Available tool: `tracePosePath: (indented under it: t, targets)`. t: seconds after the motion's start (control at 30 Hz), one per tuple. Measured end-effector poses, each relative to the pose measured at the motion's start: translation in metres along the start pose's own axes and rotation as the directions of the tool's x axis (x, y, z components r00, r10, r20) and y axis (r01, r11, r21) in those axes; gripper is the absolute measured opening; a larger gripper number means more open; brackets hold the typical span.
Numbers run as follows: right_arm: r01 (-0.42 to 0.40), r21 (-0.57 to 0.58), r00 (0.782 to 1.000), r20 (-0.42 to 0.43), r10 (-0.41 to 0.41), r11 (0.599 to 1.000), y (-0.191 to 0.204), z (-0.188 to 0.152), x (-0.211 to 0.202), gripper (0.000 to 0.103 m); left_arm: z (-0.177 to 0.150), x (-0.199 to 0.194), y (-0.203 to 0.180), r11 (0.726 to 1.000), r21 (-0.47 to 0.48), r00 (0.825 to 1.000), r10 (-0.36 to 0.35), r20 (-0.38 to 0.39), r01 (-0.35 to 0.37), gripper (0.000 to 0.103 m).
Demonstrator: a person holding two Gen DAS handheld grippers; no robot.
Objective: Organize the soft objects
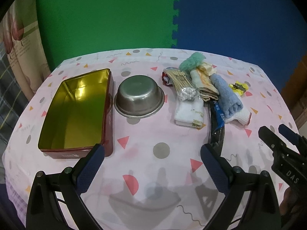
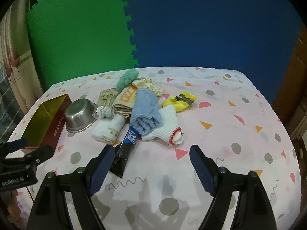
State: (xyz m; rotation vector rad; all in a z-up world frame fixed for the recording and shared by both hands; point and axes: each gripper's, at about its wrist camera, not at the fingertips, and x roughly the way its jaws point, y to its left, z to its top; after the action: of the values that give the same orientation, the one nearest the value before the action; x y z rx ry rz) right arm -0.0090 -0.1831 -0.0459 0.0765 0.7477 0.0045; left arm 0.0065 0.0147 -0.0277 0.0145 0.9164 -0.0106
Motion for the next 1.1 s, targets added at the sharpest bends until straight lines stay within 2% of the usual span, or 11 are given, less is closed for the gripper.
tracePosePath:
  t: [1.1]
  targets:
    - [-0.04, -0.059, 0.999, -0.002, 0.039, 0.997, 0.012, 0.004, 0.002, 0.083, 0.0, 0.01, -0.001, 1.0, 0.012, 1.0, 0.016, -0.022, -0.016, 0.099]
